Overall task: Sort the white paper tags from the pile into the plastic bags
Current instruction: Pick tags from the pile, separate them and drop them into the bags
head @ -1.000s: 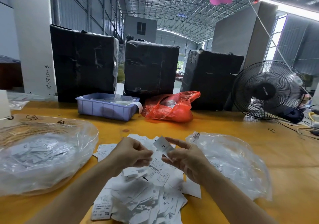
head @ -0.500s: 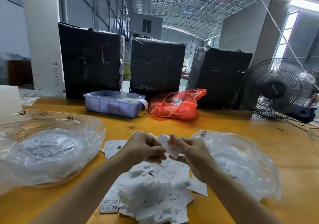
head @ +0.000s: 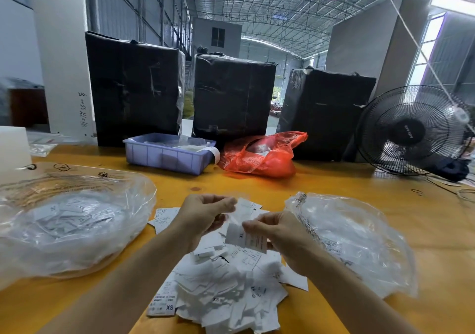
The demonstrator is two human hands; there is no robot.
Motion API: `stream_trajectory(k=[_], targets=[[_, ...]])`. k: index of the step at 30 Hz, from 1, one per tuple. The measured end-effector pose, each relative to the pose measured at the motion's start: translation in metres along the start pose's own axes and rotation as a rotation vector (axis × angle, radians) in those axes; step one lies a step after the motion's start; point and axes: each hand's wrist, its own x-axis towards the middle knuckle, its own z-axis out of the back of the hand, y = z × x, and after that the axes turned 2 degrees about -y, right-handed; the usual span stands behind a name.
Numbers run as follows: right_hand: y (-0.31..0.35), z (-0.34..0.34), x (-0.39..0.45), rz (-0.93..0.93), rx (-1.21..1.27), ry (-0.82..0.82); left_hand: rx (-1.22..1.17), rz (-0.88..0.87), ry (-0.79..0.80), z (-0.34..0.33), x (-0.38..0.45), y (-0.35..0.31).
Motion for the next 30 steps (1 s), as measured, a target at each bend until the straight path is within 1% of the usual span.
stream_trajectory(k=[2,4,6,8,9,11,15,20,26,30], targets=[[0.001,-0.004,-0.002,0.015,-0.031,0.042,-0.067,-0.003,-0.002,-0.005,-0.001,0.003],[0.003,-0.004,-0.003,0.054,-0.071,0.029,-0.098,-0.014,0.012,-0.008,-0.002,0.005],[0.006,0.002,-0.002,0.122,-0.113,-0.057,-0.073,-0.023,0.024,-0.007,-0.002,0.006],[0.008,0.013,0.000,0.177,-0.121,-0.195,-0.027,-0.031,0.035,-0.006,-0.003,0.005],[0.009,0.018,0.001,0.192,-0.095,-0.253,-0.009,-0.033,0.041,-0.005,-0.002,0.005],[0.011,0.026,0.003,0.218,0.001,-0.310,0.015,-0.033,0.050,-0.004,-0.002,0.005],[0.011,0.025,0.004,0.320,0.042,-0.341,-0.029,-0.029,0.040,-0.006,-0.003,0.005],[0.010,0.021,0.004,0.448,-0.084,-0.373,0.044,-0.068,0.036,-0.007,-0.005,0.006],[0.008,0.019,0.005,0.485,-0.151,-0.359,0.192,-0.156,0.074,-0.007,-0.004,0.007],[0.006,0.018,0.005,0.507,-0.196,-0.353,0.221,-0.178,0.084,-0.007,-0.005,0.006]])
